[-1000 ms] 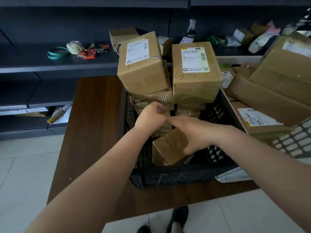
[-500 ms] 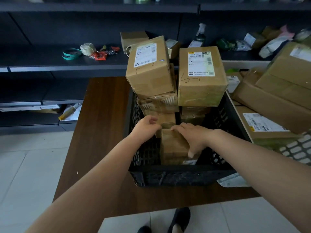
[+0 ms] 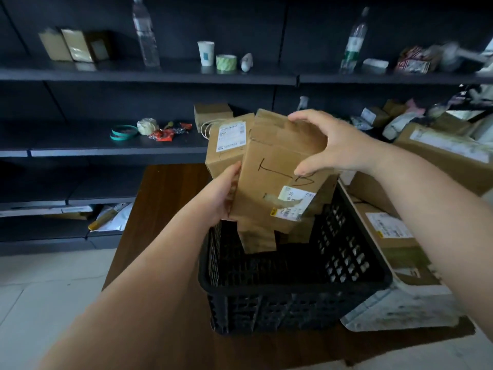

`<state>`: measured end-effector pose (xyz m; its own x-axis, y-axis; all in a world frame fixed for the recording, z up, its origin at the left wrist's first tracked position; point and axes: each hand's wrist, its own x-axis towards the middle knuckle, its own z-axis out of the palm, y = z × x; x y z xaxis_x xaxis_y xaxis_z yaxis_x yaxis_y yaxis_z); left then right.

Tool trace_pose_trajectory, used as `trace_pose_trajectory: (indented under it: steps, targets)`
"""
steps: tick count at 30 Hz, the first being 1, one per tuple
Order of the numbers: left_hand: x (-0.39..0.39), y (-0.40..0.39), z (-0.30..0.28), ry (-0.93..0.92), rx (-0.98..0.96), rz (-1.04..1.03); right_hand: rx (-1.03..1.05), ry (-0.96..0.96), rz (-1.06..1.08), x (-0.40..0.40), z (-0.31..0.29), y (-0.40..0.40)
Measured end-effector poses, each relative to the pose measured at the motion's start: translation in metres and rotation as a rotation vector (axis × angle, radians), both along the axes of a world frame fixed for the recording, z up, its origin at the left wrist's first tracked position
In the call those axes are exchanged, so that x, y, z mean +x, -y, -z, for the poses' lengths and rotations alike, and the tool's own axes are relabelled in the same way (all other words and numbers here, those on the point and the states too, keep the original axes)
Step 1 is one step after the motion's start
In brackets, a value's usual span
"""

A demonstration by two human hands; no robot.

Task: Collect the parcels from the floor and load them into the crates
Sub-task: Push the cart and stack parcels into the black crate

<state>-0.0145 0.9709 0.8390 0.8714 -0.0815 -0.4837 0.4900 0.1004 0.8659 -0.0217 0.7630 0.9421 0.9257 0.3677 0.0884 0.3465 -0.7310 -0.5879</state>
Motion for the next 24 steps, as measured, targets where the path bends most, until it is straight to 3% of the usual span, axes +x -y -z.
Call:
trace_pose_trajectory:
  steps: [3, 6, 10, 12, 16, 18, 22, 24]
  targets:
    - [0.004, -0.006, -0.017, 0.078, -0.07, -0.045, 0.295, 0.065, 0.045, 0.001, -0.009, -0.009]
    - [0.004, -0.013, -0.021, 0.129, -0.125, -0.087, 0.628, -0.152, 0.115, -0.002, -0.001, -0.022]
    - [0.0, -0.018, -0.018, 0.287, -0.074, -0.029, 1.105, -0.42, 0.362, -0.013, 0.006, -0.032]
    - [-0.003, -0.021, -0.014, 0.376, -0.066, -0.034, 1.249, -0.543, 0.45, -0.017, 0.013, -0.031]
    - [-0.011, -0.019, -0.006, 0.463, -0.133, 0.007, 1.287, -0.665, 0.519, -0.031, 0.03, -0.032]
    - [-0.015, -0.017, -0.002, 0.402, -0.213, 0.032, 1.224, -0.587, 0.457, -0.035, 0.047, -0.035]
    - [-0.025, -0.021, 0.0, 0.272, -0.364, 0.052, 0.905, -0.412, 0.145, -0.052, 0.077, -0.041]
    - [-0.027, -0.026, 0.005, 0.228, -0.367, 0.043, 0.908, -0.377, 0.109, -0.053, 0.09, -0.04]
